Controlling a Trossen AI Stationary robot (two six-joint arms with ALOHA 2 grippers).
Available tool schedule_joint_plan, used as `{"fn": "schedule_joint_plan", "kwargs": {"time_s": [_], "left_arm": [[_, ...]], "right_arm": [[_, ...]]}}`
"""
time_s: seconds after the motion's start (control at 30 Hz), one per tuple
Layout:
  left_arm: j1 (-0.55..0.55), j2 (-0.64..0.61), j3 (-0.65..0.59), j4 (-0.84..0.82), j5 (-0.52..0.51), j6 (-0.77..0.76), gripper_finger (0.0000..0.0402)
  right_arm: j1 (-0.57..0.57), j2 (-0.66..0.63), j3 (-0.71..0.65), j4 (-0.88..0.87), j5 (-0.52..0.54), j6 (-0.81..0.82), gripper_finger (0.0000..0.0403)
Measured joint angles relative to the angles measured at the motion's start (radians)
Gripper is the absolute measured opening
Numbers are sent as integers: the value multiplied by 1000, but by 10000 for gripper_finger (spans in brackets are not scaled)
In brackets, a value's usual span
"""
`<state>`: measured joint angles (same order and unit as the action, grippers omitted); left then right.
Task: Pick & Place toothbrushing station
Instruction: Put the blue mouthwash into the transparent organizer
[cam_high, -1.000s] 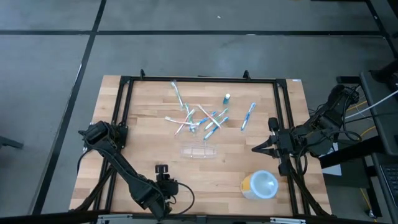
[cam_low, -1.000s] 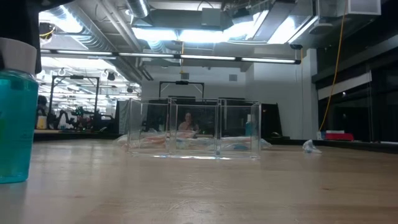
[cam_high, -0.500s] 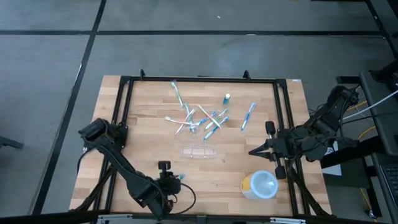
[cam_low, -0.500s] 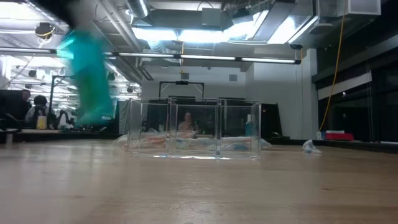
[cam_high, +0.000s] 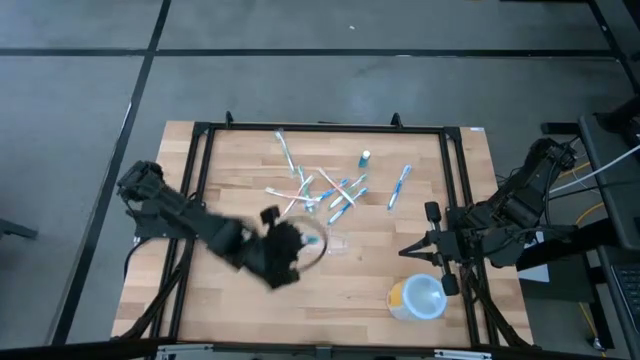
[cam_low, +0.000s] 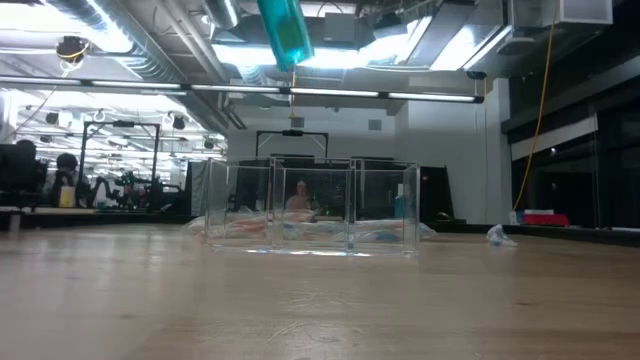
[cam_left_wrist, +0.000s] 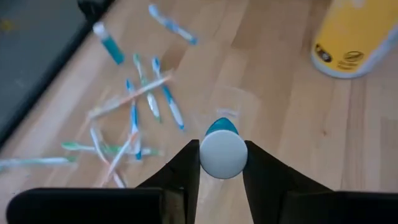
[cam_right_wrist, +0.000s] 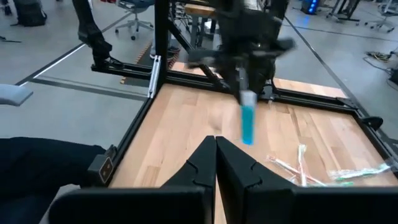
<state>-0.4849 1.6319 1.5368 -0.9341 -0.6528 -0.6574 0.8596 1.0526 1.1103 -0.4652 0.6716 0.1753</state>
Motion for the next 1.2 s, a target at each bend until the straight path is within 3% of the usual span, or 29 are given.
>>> {"fn": "schedule_joint_plan", "kwargs": {"time_s": [0.27, 0.5, 0.67, 0.87, 1.2], "left_arm": [[245, 8, 0, 34, 303, 147, 90], [315, 51, -31, 89, 473, 296, 90], [298, 78, -112, 109, 439, 358, 90], [282, 78, -208, 243, 415, 384, 90], [306, 78, -283, 329, 420, 392, 90]], "right_arm": [[60, 0, 0, -4, 57, -3, 14], [148, -1, 0, -9, 119, 9, 14], [225, -1, 0, -10, 196, 26, 14], [290, -1, 0, -7, 292, 31, 14], [311, -1, 0, -6, 316, 39, 14]]}}
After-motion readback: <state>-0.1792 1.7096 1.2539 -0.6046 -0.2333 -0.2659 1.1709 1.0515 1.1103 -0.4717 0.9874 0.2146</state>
